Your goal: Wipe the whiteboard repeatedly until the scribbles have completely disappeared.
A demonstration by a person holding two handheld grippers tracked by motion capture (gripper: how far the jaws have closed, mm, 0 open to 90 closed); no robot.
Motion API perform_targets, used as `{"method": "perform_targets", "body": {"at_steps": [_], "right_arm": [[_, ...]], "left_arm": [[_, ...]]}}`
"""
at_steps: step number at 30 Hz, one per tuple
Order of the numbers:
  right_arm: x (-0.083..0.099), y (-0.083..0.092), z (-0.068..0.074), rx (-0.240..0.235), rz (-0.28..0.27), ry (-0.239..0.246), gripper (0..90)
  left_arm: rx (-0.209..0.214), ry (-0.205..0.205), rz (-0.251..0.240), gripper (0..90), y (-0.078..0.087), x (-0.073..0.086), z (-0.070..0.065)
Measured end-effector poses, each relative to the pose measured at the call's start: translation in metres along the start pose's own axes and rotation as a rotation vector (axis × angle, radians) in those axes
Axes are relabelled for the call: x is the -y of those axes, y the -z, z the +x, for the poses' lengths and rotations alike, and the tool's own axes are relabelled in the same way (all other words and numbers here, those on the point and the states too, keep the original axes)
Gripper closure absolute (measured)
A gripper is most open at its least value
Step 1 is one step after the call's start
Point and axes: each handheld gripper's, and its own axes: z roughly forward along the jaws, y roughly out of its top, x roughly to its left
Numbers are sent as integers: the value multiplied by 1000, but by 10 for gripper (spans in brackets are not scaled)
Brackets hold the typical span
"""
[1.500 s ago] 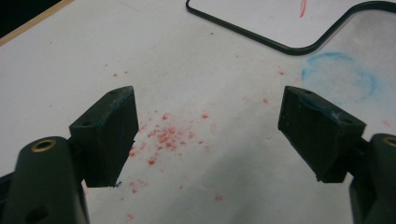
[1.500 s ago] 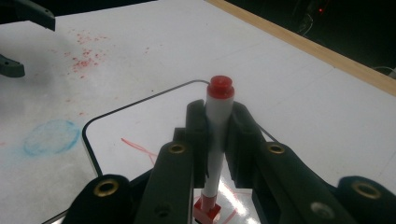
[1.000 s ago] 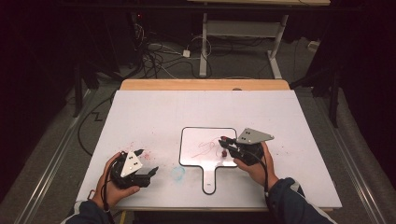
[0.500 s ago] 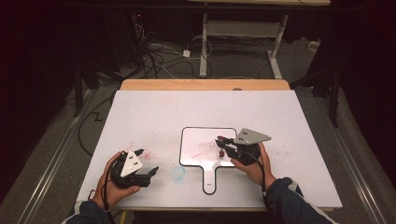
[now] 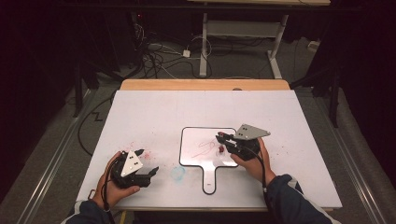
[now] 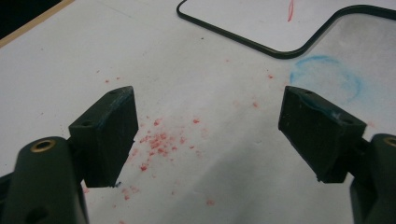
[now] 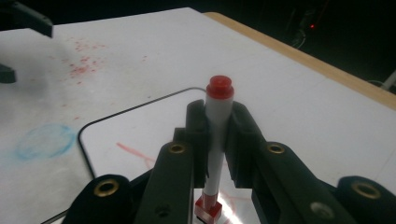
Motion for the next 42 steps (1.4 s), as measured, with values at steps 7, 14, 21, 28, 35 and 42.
{"method": "perform_targets", "body": {"at_steps": [7,14,21,28,35,42], "right_arm": [[3,13,4,-11,22,25,813],[4,-1,-14,48,-16,-18,813],[1,-2,-4,-4,-16,-5,813],[-1,-16,-22,81,-22,-6,813],[-1,-24,-38,136,-32,-50,813],[-2,-19,-16,42,-39,-67,812]], "left_arm": [[5,-3,2,186,-1,-1,-1],[20,-9,3,186,-3,-1,-2],[20,-9,6,186,-3,-1,-2],[25,-13,11,186,-5,-2,-3],[29,-16,15,186,-5,-2,-2],[23,-24,11,186,-4,-1,-1]]}}
